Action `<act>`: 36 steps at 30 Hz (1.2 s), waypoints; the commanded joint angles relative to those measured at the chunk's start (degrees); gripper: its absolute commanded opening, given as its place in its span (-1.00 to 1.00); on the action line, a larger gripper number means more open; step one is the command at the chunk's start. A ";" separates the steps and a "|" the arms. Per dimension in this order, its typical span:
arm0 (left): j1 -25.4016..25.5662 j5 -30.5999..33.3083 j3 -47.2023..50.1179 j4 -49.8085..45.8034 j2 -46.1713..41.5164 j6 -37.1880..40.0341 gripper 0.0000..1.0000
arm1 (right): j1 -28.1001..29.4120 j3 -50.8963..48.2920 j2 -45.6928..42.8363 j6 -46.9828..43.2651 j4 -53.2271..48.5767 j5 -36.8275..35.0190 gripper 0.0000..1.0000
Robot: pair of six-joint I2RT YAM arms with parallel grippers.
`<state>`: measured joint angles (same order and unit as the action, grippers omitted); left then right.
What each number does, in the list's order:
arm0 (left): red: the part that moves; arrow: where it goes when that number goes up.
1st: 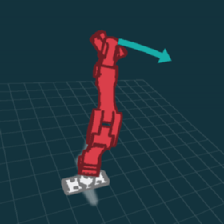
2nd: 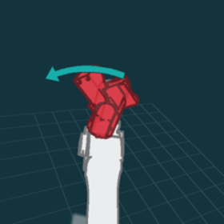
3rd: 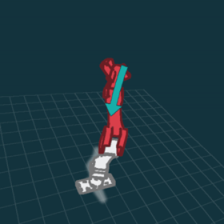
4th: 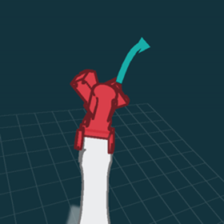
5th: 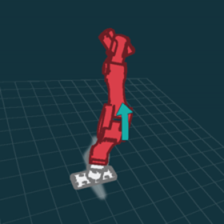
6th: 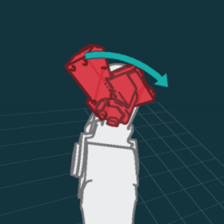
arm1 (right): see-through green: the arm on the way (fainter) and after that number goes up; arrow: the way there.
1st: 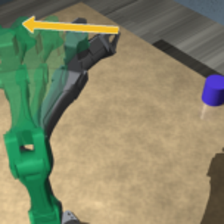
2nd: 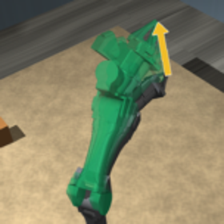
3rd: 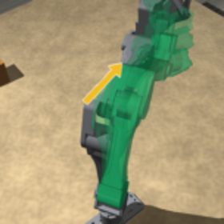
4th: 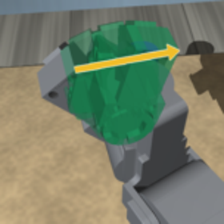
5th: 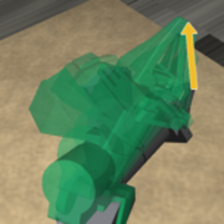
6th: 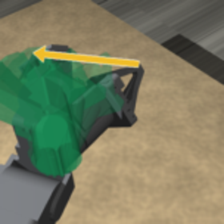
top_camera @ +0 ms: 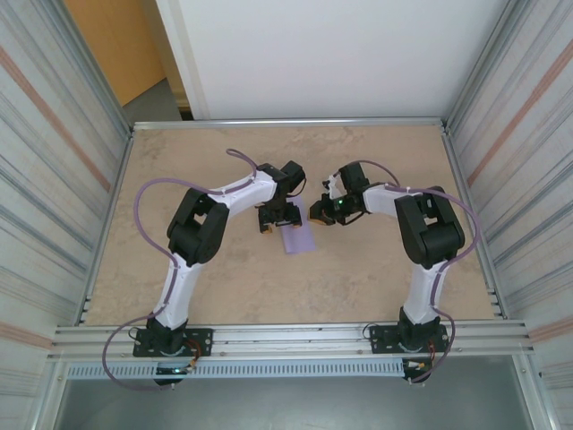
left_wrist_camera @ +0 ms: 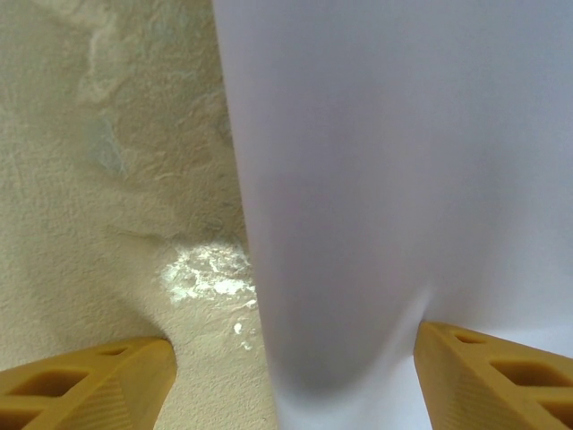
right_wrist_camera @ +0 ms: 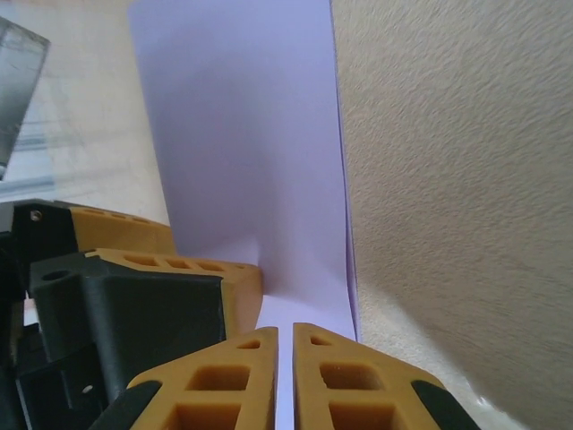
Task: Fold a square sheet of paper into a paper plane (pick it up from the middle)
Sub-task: Hold the square sheet of paper at the center of the table.
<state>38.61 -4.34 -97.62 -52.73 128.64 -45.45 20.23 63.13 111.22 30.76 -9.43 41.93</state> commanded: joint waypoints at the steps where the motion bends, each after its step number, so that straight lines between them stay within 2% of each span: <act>1: -0.11 -0.88 5.78 6.82 12.74 0.10 0.49 | 0.84 2.35 1.76 -1.80 -1.50 1.57 -0.76; 11: -0.07 -1.15 6.13 7.16 12.77 -0.02 0.49 | 1.50 3.53 4.26 -2.57 -3.59 0.26 -0.81; 21: -0.25 -3.22 5.87 8.44 9.34 1.19 0.43 | 0.86 3.57 6.53 -3.35 -8.46 -6.84 -0.85; 30: -1.33 -3.86 6.33 12.53 -5.45 3.87 0.47 | 2.89 2.38 5.39 -0.84 -10.57 -12.72 -0.86; 36: -2.73 -6.76 15.86 20.89 -16.10 3.69 0.48 | 4.98 -2.32 2.31 8.47 -7.42 -16.87 -0.87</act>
<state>36.69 -8.86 -85.17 -38.85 117.43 -43.00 23.90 64.93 113.19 33.12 -13.43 32.91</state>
